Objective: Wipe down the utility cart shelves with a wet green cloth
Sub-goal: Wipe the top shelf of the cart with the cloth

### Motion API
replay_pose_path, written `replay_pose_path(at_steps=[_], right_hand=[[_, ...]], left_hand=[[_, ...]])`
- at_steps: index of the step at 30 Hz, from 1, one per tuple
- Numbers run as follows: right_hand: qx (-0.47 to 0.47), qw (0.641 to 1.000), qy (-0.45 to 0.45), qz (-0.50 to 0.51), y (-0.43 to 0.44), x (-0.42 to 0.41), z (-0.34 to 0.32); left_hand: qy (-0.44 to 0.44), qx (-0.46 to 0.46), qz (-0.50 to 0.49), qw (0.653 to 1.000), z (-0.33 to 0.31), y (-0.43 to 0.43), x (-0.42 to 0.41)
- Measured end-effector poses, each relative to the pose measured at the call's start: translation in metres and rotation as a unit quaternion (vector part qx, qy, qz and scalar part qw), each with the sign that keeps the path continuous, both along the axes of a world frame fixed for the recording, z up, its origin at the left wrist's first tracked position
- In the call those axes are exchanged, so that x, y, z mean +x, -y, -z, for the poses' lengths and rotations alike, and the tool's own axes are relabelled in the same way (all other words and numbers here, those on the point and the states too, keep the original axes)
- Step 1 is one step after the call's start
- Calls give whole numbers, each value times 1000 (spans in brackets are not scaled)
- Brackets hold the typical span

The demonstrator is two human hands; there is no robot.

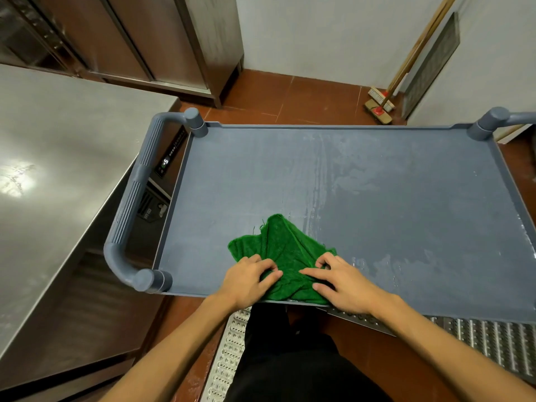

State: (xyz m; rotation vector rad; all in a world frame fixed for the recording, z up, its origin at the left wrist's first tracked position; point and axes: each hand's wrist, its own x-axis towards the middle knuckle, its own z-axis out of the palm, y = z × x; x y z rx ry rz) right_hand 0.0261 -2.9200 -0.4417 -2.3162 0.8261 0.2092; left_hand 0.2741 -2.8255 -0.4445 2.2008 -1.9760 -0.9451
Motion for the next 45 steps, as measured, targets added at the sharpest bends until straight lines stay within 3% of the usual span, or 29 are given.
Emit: replay_pose_path(at_steps=[4,9,14,20,31,45], right_hand=[[108,994,-2,-7,17,-17,-11],[76,996,-35,-15,22,-22,-10],[46,997,-61,-28,21,0,-5],[56,997,-56,23,21,9,2],[25,994,12,104,0,32,9],[38,956,82,278,-19,43,9]], left_hand=[[-119,34,13,992,-11,-6,28],[-21,-26,46,998,-6,-16,49],[4,-18,48,999,-2,-16,43],[8,-1,55,998,-5,3,31],[-44,-25,-41,998,4,12,6],[-111,-61,-204,971,10,11,-16]])
